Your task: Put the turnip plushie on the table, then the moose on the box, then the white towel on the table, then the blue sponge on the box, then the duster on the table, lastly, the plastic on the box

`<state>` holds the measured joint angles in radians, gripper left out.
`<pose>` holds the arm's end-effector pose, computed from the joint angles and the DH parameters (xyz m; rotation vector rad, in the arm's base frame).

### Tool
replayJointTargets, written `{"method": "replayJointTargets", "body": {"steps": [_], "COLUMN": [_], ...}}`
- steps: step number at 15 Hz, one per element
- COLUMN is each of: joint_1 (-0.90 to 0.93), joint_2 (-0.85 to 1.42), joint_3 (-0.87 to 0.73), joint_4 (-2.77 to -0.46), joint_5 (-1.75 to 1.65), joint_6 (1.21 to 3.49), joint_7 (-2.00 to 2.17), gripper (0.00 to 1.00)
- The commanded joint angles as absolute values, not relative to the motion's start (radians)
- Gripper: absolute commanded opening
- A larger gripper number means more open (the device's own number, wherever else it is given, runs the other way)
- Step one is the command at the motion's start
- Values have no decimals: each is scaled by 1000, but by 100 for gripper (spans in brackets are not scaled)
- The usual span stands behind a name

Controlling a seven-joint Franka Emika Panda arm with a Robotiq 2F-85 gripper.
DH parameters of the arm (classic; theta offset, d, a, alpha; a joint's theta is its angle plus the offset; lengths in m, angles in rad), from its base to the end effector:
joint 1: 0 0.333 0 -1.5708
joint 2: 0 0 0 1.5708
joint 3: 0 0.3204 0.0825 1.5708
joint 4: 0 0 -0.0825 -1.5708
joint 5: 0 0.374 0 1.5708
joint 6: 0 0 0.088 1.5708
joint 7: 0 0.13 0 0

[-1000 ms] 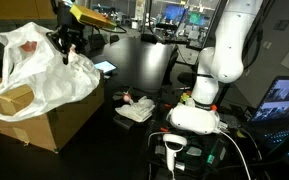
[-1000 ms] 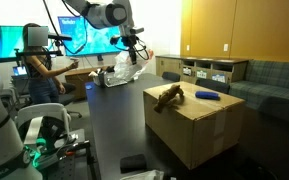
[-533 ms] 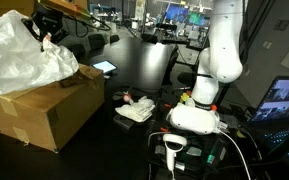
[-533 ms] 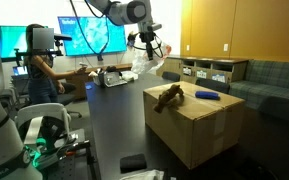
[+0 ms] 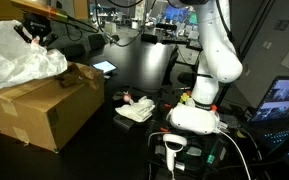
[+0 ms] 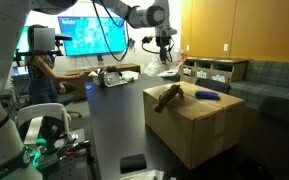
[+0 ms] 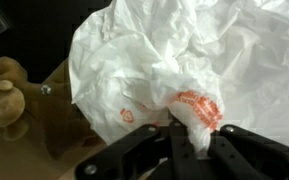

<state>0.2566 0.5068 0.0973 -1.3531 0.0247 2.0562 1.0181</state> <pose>0.6804 0.2388 0.4366 -2.7837 1.0011 -0.1634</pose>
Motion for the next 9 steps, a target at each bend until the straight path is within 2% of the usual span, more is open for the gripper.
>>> {"method": "replayJointTargets", "body": {"steps": [1,9], "joint_1": [278,290], "joint_2": [636,765], "joint_3": [60,12], "joint_4": [-1148,-997], "joint_5": [35,15], "joint_6": [1966,1898], "joint_7": [1126,1303], "gripper": [1,1]}}
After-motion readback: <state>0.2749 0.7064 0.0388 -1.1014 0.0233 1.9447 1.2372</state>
